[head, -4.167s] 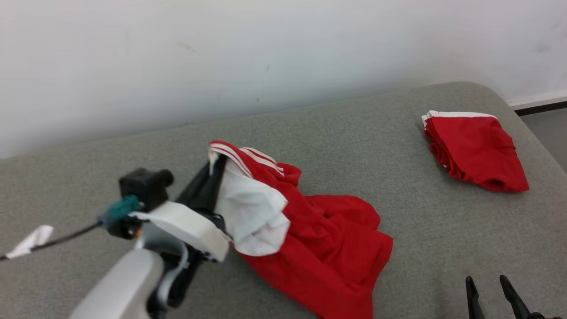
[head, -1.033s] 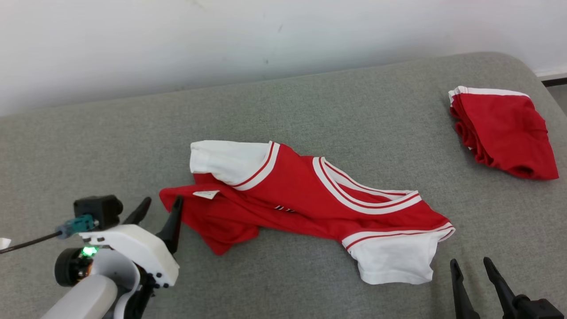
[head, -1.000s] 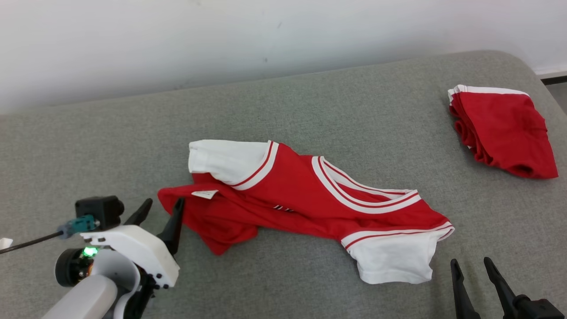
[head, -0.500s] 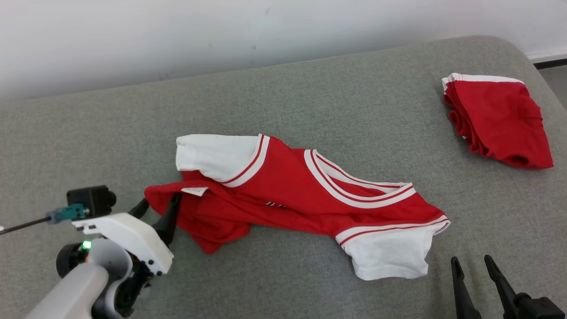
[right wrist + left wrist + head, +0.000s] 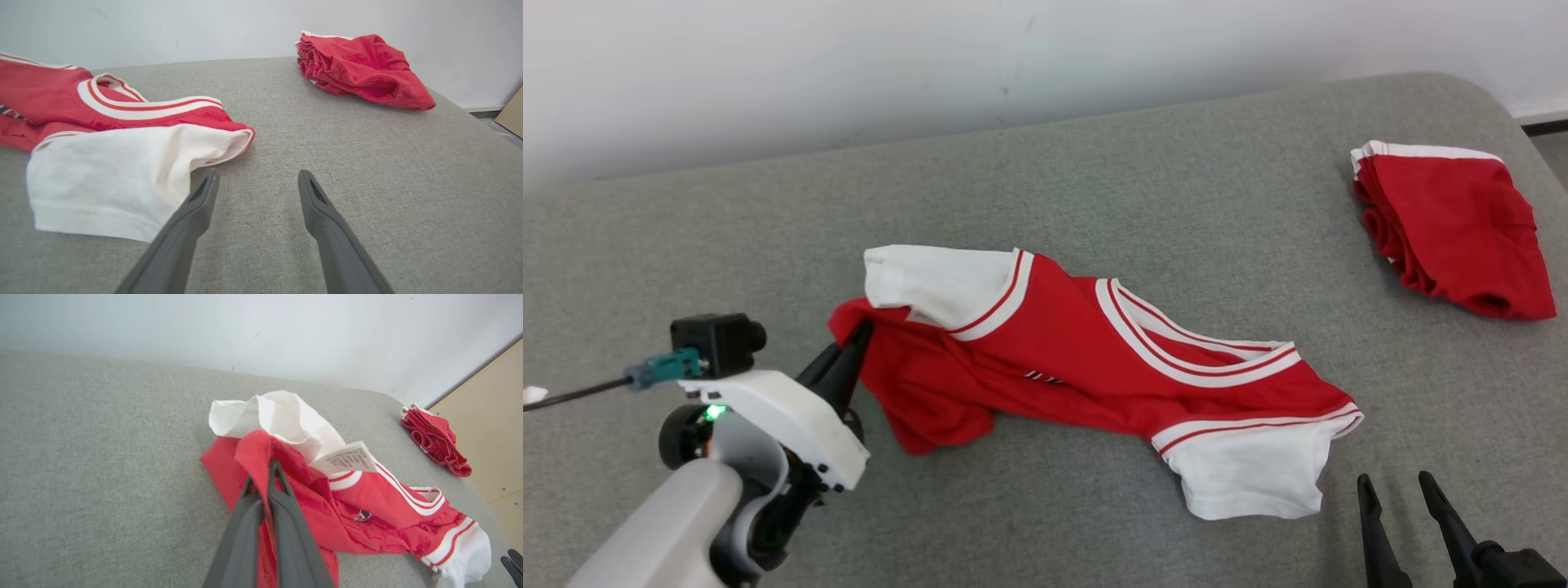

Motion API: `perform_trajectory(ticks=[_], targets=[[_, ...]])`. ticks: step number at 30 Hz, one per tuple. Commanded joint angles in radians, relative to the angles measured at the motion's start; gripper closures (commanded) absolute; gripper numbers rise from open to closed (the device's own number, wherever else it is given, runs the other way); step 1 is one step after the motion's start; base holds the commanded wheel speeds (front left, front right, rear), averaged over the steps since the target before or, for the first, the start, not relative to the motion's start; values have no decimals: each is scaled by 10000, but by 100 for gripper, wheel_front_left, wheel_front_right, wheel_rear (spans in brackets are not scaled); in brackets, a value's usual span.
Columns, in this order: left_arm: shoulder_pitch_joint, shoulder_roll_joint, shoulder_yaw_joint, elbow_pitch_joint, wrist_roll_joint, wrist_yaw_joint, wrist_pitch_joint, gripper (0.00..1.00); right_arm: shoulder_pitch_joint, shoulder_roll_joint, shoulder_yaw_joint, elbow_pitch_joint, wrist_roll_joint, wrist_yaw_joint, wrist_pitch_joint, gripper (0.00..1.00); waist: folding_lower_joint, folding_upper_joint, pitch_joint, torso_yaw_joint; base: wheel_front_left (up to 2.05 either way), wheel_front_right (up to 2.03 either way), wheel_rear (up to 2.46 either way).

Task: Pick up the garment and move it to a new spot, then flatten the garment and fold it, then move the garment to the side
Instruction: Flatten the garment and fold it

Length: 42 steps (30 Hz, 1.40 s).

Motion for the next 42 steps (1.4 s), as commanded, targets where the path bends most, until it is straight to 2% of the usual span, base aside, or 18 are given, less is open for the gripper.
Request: perform_trajectory(ticks=[1, 4, 7, 11, 15, 17, 21, 27, 28, 29, 30, 36, 42], targets=[[-52, -25, -30, -139, 228, -83, -196, 100, 72, -32, -49, 42, -127, -28, 7, 0, 0, 0, -133, 116, 0, 0, 0], [230, 10, -207, -682, 582, -156, -623, 100, 155, -94, -49, 55, -149, -28, 7, 0, 0, 0, -385, 284, 0, 0, 0], [805, 203, -517, -1430, 948, -52, -901, 100, 305, -169, -67, 70, -156, -28, 7, 0, 0, 0, -688, 447, 0, 0, 0], [1986, 511, -1132, -2449, 1400, 116, -1044, 100, 495, -258, -58, 88, -168, -28, 7, 0, 0, 0, -1108, 634, 0, 0, 0], [3309, 635, -1694, -2987, 1325, 254, -1176, 100, 697, -303, -45, 87, -138, -28, 7, 0, 0, 0, -1388, 800, 0, 0, 0], [3766, 686, -1956, -2879, 1454, 314, -1271, 100, 744, -342, 3, 96, -124, -28, 7, 0, 0, 0, -1445, 882, 0, 0, 0], [4363, 316, -2281, -2159, 1363, 218, -1660, 100, 861, -405, 50, 142, -106, -28, 7, 0, 0, 0, -1552, 986, 0, 0, 0], [4577, -31, -2299, -124, 1748, -13, -2528, 100, 958, -507, 104, 197, -105, -28, 7, 0, 0, 0, -1732, 1037, 0, 0, 0], [4628, -154, -2236, 144, 1745, -47, -2645, 92, 969, -527, 105, 201, -106, -28, 7, 0, 0, 0, -1767, 1038, 0, 0, 0], [4646, -239, -2170, 341, 1777, -96, -2730, 58, 993, -545, 95, 202, -103, -28, 7, 0, 0, 0, -1803, 1044, 0, 0, 0], [4676, -257, -2115, 506, 1912, -106, -2782, 1, 1032, -553, 78, 202, -99, -28, 7, 0, 0, 0, -1843, 1048, 0, 0, 0], [5178, -478, -1617, 1095, 2110, -39, -2888, 0, 1227, -548, -26, 164, -82, -28, 7, 0, 0, 0, -2086, 1122, 0, 0, 0], [5789, -505, -578, 716, 2523, 616, -2893, 0, 1301, -499, -154, 44, -81, -28, 7, 0, 0, 0, -2250, 1262, 0, 0, 0]])
